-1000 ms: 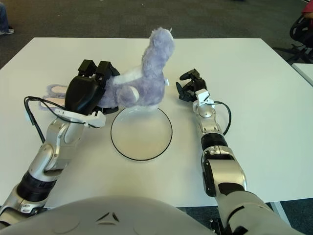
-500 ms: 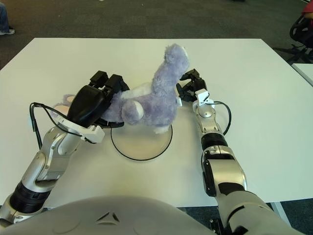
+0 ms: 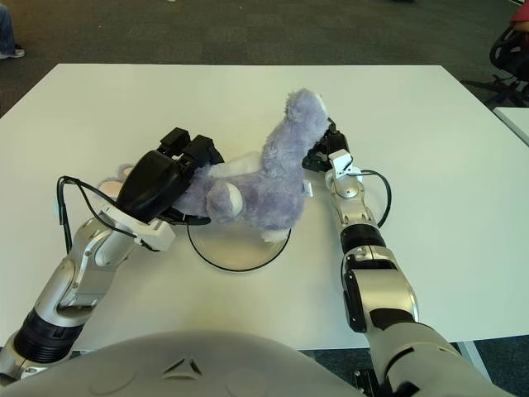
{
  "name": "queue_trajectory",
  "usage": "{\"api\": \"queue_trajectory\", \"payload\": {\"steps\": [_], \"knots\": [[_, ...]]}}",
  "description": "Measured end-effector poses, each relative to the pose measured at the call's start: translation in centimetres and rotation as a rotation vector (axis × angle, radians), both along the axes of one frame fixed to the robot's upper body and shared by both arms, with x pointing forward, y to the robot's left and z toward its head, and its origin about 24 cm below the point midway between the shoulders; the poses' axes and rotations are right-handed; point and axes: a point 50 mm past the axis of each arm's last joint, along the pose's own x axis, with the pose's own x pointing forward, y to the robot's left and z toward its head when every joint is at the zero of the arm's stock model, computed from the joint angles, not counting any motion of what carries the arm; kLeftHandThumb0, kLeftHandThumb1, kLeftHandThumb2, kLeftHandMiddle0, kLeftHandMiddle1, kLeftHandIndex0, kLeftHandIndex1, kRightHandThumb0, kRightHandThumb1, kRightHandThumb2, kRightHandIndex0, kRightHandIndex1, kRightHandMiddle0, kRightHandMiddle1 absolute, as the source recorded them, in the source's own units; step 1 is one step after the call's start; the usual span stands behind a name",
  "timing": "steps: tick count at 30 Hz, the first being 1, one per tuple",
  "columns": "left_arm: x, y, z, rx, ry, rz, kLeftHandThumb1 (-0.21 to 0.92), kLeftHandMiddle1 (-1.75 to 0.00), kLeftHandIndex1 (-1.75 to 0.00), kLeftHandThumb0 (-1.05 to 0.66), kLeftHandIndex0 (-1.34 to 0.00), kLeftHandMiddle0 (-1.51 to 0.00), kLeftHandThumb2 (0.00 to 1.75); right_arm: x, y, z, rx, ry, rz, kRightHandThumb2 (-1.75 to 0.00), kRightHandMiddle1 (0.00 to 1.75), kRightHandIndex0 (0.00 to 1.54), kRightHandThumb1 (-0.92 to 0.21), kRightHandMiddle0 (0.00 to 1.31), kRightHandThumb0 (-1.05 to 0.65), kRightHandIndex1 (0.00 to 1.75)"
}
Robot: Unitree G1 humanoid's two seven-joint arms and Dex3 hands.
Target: Put the doll into the plate.
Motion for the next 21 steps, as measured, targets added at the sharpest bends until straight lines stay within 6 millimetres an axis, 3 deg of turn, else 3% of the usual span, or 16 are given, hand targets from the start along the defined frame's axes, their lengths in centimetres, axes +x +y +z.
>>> {"api": "queue_trajectory", "payload": {"steps": [9,11,16,21], "knots": [[-0.01,-0.17,-0.14,0.012,-0.023,-0.002,0.47,-1.75,-1.63,-0.01,-0.58,-0.24,1.11,0.02,0.06,0.05,-0.003,-0.002,0.000,-0.99,1.63,0.57,-0.53,0.30,-0.01,1.59],[0.03,-0.17,-0.21,0.010,-0.022,0.001,0.43,-1.75,-1.70,-0.01,-0.49,-0.35,1.17,0.02,0.07,0.05,-0.004,-0.002,0.000,-0.99,1.63,0.58,-0.52,0.30,-0.01,1.59],[0.10,-0.19,-0.36,0.010,-0.023,0.009,0.40,-1.75,-1.74,-0.01,-0.45,-0.41,1.22,-0.02,0.08,0.03,-0.004,-0.003,0.000,-0.99,1.63,0.58,-0.52,0.30,-0.01,1.59],[0.11,-0.24,-0.43,0.009,-0.024,0.013,0.48,-1.75,-1.51,-0.01,-0.60,-0.29,1.05,-0.01,0.10,0.05,-0.005,-0.001,0.000,-0.99,1.63,0.57,-0.52,0.30,-0.01,1.60]]}}
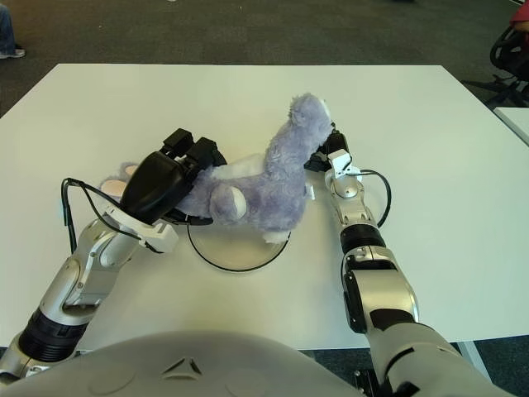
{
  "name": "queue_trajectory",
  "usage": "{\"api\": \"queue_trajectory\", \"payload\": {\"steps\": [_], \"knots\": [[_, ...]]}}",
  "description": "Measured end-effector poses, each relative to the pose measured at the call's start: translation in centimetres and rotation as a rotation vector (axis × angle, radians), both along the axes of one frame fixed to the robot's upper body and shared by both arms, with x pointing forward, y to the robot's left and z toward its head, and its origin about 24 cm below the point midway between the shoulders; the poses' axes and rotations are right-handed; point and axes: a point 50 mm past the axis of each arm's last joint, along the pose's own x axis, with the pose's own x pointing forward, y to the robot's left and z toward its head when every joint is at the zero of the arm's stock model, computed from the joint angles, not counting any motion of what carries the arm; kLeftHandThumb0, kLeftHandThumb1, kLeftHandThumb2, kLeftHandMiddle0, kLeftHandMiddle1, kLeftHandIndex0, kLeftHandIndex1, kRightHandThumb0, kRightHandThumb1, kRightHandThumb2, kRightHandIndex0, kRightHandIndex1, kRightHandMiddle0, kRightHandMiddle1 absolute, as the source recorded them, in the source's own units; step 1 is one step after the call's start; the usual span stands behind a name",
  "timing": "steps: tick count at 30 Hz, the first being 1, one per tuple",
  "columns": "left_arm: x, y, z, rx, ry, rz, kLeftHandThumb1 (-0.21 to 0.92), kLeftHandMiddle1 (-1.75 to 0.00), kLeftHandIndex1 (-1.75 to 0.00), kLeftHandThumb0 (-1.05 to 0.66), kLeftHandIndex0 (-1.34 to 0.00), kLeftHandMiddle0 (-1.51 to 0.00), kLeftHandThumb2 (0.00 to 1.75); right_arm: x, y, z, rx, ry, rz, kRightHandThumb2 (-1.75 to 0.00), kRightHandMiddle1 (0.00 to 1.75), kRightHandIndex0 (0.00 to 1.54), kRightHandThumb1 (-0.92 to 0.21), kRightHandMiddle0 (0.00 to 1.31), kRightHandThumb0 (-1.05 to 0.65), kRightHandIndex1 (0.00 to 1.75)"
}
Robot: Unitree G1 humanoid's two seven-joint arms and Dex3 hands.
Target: Put the doll into the plate.
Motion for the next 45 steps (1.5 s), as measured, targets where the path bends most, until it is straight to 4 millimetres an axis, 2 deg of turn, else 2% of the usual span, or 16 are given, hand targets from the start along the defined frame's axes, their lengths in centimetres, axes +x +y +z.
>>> {"api": "queue_trajectory", "payload": {"steps": [2,3,6,9,17,22,25,26,28,32,39,45], "knots": [[0.02,-0.03,-0.02,-0.001,0.000,0.002,0.49,-1.74,-1.63,-0.01,-0.48,-0.34,1.08,0.01,0.01,0.02,0.000,0.000,0.000,-0.99,1.63,0.57,-0.52,0.30,-0.01,1.60],[0.03,-0.05,-0.03,-0.001,0.000,0.003,0.49,-1.74,-1.65,-0.01,-0.46,-0.35,1.08,0.01,0.02,0.03,0.000,0.000,0.000,-0.99,1.63,0.57,-0.52,0.30,-0.01,1.60],[0.06,-0.09,-0.08,0.002,-0.001,0.007,0.58,-1.74,-1.53,-0.27,-0.54,-0.11,0.83,0.02,0.04,0.06,-0.001,0.000,0.001,-1.01,1.64,0.57,-0.52,0.30,-0.01,1.60],[0.08,-0.12,-0.15,0.004,0.000,0.009,0.67,-1.75,-1.48,-0.35,-0.55,-0.04,0.66,0.03,0.06,0.08,-0.002,0.001,0.001,-1.02,1.66,0.58,-0.50,0.31,-0.01,1.59],[-0.01,-0.05,-0.40,0.020,0.004,0.018,0.84,-1.74,-1.45,-0.37,-0.50,0.00,0.37,0.00,0.12,0.06,-0.005,0.000,-0.002,-1.02,1.66,0.57,-0.51,0.30,-0.01,1.59],[-0.05,-0.01,-0.48,0.034,0.001,0.021,0.90,-1.71,-1.45,-0.37,-0.48,0.00,0.28,-0.03,0.16,0.05,-0.007,-0.002,-0.002,-1.01,1.66,0.57,-0.52,0.30,-0.01,1.59],[-0.07,-0.02,-0.49,0.042,-0.004,0.020,0.92,-1.68,-1.46,-0.37,-0.47,0.00,0.26,-0.04,0.20,0.07,-0.010,-0.003,0.000,-1.01,1.66,0.56,-0.52,0.30,-0.01,1.59],[-0.07,-0.03,-0.49,0.044,-0.005,0.019,0.87,-1.66,-1.40,-0.49,-0.38,0.00,0.27,-0.04,0.21,0.07,-0.011,-0.003,0.001,-1.01,1.66,0.56,-0.52,0.30,-0.01,1.60],[-0.09,-0.04,-0.49,0.045,-0.006,0.018,0.75,-1.64,-1.35,-0.61,-0.27,0.00,0.41,-0.04,0.23,0.08,-0.013,-0.004,0.002,-1.01,1.66,0.56,-0.52,0.29,-0.01,1.60],[-0.10,-0.06,-0.49,0.043,-0.005,0.016,0.68,-1.62,-1.32,-0.70,-0.21,0.00,0.51,-0.05,0.24,0.09,-0.015,-0.004,0.003,-1.00,1.66,0.56,-0.52,0.29,-0.01,1.60],[-0.21,-0.07,-0.65,0.027,0.024,0.007,0.72,-1.52,-1.28,-0.79,-0.14,0.00,0.51,-0.05,0.27,0.10,-0.022,-0.004,0.005,-1.00,1.65,0.56,-0.52,0.29,-0.01,1.60],[-0.30,-0.05,-0.64,0.014,0.037,-0.002,0.76,-1.35,-1.14,-0.81,-0.02,0.00,0.49,-0.05,0.28,0.11,-0.024,-0.003,0.005,-1.00,1.65,0.56,-0.52,0.30,-0.01,1.60]]}}
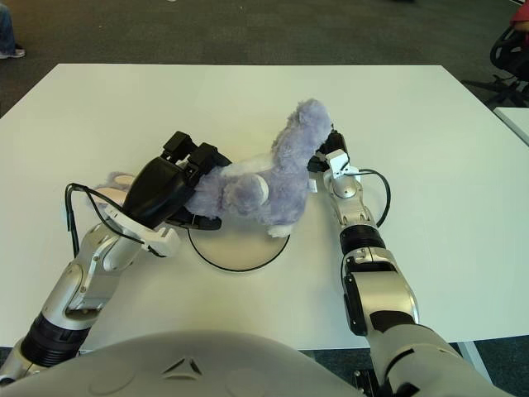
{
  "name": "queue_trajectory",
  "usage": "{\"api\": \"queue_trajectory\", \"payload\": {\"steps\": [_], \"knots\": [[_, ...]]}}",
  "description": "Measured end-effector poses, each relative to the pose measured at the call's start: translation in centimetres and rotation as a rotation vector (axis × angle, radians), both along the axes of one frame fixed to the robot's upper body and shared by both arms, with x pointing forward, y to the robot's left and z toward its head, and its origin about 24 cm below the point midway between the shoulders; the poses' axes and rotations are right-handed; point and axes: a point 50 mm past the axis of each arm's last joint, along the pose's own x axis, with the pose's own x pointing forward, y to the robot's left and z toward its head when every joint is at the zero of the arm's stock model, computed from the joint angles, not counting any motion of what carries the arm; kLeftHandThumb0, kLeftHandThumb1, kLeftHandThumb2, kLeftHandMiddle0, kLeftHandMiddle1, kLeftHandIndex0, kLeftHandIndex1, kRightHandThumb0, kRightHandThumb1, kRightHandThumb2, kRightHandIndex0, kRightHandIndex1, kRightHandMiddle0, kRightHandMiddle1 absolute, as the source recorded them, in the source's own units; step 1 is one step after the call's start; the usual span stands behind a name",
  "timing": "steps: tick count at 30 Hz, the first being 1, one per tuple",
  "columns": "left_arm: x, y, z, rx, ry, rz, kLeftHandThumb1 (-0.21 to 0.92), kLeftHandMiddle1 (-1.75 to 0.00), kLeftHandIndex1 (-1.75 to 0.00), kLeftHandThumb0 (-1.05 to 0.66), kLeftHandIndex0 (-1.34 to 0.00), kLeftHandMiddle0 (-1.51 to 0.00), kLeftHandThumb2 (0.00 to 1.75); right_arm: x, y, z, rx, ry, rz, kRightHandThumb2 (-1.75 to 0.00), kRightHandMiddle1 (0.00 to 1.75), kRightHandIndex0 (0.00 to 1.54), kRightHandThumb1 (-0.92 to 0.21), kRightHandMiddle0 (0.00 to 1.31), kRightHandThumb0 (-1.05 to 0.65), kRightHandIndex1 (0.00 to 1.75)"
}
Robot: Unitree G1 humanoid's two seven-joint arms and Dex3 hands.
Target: Put the doll into the plate.
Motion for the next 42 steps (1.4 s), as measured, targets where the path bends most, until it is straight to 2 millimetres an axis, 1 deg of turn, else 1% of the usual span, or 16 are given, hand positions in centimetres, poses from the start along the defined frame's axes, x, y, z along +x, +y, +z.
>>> {"api": "queue_trajectory", "payload": {"steps": [1,3,7,11,15,17,19,21,24,27,31,39,42], "knots": [[-0.01,0.00,0.02,-0.005,0.001,-0.002,0.77,-1.34,-1.13,-0.81,-0.02,0.00,0.48,0.00,0.00,0.00,0.000,0.000,0.000,-1.00,1.65,0.56,-0.52,0.30,-0.01,1.60],[-0.03,0.01,0.07,-0.018,0.005,-0.010,0.79,-1.26,-1.03,-0.82,-0.01,0.00,0.47,0.00,0.00,0.00,0.000,0.000,0.000,-1.01,1.66,0.57,-0.52,0.30,-0.01,1.59],[-0.18,-0.04,0.22,-0.057,0.012,-0.044,0.88,-1.13,-0.88,-0.86,0.00,0.00,0.37,0.00,0.00,0.00,0.000,0.000,0.000,-1.02,1.66,0.57,-0.51,0.30,-0.01,1.59],[-0.35,-0.10,0.37,-0.109,0.026,-0.085,0.91,-0.99,-0.80,-0.90,0.00,-0.01,0.36,0.00,0.00,0.00,0.001,0.000,-0.001,-1.02,1.66,0.57,-0.51,0.30,-0.01,1.59],[-0.41,-0.02,0.47,-0.150,0.040,-0.109,0.92,-0.73,-0.72,-0.93,0.00,-0.05,0.40,0.00,0.00,0.00,0.001,0.001,-0.001,-1.02,1.65,0.57,-0.51,0.30,-0.01,1.60],[-0.44,0.01,0.52,-0.168,0.044,-0.123,0.92,-0.64,-0.68,-0.94,0.00,-0.07,0.42,0.00,0.00,-0.01,0.001,0.001,-0.001,-1.02,1.65,0.58,-0.51,0.30,-0.01,1.60],[-0.48,0.06,0.53,-0.194,0.052,-0.144,0.92,-0.48,-0.62,-0.95,0.00,-0.09,0.45,0.00,0.00,-0.01,0.001,0.001,-0.001,-1.03,1.65,0.58,-0.50,0.31,-0.01,1.60],[-0.48,0.12,0.47,-0.218,0.066,-0.165,0.92,-0.37,-0.55,-0.96,0.00,-0.10,0.49,0.00,0.00,-0.01,0.000,0.001,-0.001,-1.03,1.65,0.58,-0.50,0.31,-0.01,1.60],[-0.44,0.20,0.30,-0.233,0.085,-0.183,0.92,-0.26,-0.47,-0.97,0.00,-0.12,0.54,0.01,0.02,0.00,-0.002,0.001,-0.001,-1.03,1.64,0.59,-0.50,0.31,-0.01,1.60],[-0.43,0.30,0.23,-0.237,0.090,-0.192,0.92,-0.20,-0.41,-0.99,0.00,-0.13,0.58,0.02,0.04,0.00,-0.005,0.000,-0.001,-1.04,1.63,0.59,-0.49,0.31,-0.01,1.61],[-0.44,0.46,0.26,-0.253,0.097,-0.207,0.92,-0.15,-0.35,-1.01,0.00,-0.14,0.68,0.02,0.07,0.00,-0.009,-0.001,-0.002,-1.03,1.63,0.59,-0.50,0.32,-0.01,1.61],[-0.49,0.64,0.32,-0.297,0.131,-0.251,0.92,-0.09,-0.24,-1.05,0.00,-0.11,0.73,0.03,0.09,0.02,-0.012,-0.001,0.000,-1.03,1.63,0.58,-0.50,0.32,-0.01,1.61],[-0.44,0.75,0.24,-0.306,0.142,-0.257,0.92,-0.08,-0.23,-1.05,0.00,-0.11,0.78,0.03,0.09,0.02,-0.013,-0.001,0.001,-1.03,1.64,0.58,-0.50,0.32,-0.01,1.60]]}}
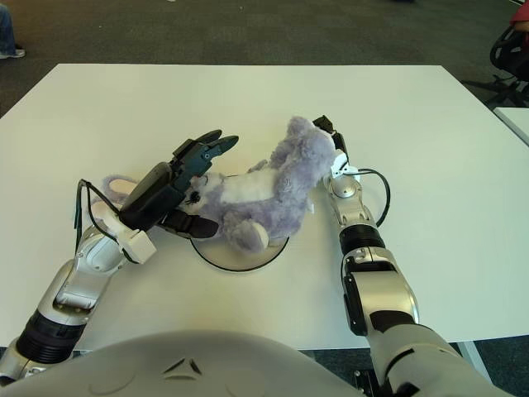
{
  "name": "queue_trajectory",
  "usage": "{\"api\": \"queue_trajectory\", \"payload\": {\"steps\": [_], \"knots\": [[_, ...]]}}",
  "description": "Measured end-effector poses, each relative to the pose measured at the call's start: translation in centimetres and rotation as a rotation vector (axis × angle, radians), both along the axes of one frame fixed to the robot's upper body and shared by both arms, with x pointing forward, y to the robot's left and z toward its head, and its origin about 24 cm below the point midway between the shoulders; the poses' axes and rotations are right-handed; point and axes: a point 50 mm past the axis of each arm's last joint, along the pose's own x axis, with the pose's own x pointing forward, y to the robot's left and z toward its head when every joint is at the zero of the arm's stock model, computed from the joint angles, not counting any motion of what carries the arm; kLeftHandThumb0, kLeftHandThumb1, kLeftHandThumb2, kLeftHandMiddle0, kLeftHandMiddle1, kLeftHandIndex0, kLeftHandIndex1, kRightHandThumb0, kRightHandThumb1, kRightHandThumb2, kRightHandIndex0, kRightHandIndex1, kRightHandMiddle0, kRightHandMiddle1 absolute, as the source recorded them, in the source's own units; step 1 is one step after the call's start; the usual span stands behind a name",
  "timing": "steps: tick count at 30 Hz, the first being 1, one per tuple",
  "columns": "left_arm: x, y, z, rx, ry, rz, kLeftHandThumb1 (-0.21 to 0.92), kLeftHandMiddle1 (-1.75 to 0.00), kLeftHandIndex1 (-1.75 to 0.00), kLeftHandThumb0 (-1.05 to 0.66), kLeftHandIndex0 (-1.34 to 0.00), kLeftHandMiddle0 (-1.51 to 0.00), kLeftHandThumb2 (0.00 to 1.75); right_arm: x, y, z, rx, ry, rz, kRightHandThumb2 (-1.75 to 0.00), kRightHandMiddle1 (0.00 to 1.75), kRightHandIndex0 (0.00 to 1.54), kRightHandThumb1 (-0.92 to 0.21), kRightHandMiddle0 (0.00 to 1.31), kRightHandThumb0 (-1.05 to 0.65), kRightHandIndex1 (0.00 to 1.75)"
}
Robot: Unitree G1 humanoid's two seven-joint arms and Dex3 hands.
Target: Put the doll into the plate.
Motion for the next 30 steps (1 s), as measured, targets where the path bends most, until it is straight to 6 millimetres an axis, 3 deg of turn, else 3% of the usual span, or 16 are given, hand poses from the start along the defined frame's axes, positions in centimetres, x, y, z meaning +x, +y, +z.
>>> {"api": "queue_trajectory", "payload": {"steps": [6,16,22,23,26,30], "knots": [[0.0,0.2,0.0,0.010,0.001,-0.004,0.92,-0.06,-0.25,-1.05,0.00,-0.10,0.85,0.0,0.0,0.0,0.000,0.000,0.000,-1.05,1.67,0.58,-0.49,0.31,-0.01,1.60],[0.2,0.6,0.1,-0.033,0.025,0.010,0.92,-0.10,-0.29,-0.99,0.00,-0.25,0.65,0.1,0.0,0.1,0.005,0.013,0.000,-1.04,1.66,0.57,-0.50,0.30,-0.01,1.62],[0.5,0.9,0.3,-0.086,0.027,0.043,0.92,-0.17,-0.56,-0.94,0.00,-0.41,0.45,0.1,0.0,0.1,0.006,0.014,-0.001,-1.04,1.67,0.56,-0.50,0.30,-0.01,1.61],[0.6,1.1,0.3,-0.097,0.027,0.057,0.92,-0.28,-0.62,-0.93,0.00,-0.41,0.42,0.1,0.0,0.1,0.006,0.014,-0.001,-1.04,1.67,0.56,-0.50,0.30,-0.01,1.61],[0.9,1.4,0.4,-0.129,0.028,0.098,0.92,-0.52,-0.69,-0.92,0.00,-0.37,0.39,0.1,0.0,0.1,0.006,0.014,-0.001,-1.04,1.67,0.56,-0.50,0.30,-0.01,1.61],[1.2,1.8,0.5,-0.138,0.006,0.176,0.92,-0.45,-0.73,-0.91,0.00,-0.27,0.43,0.1,0.0,0.1,0.006,0.014,-0.002,-1.04,1.66,0.57,-0.50,0.30,-0.01,1.61]]}}
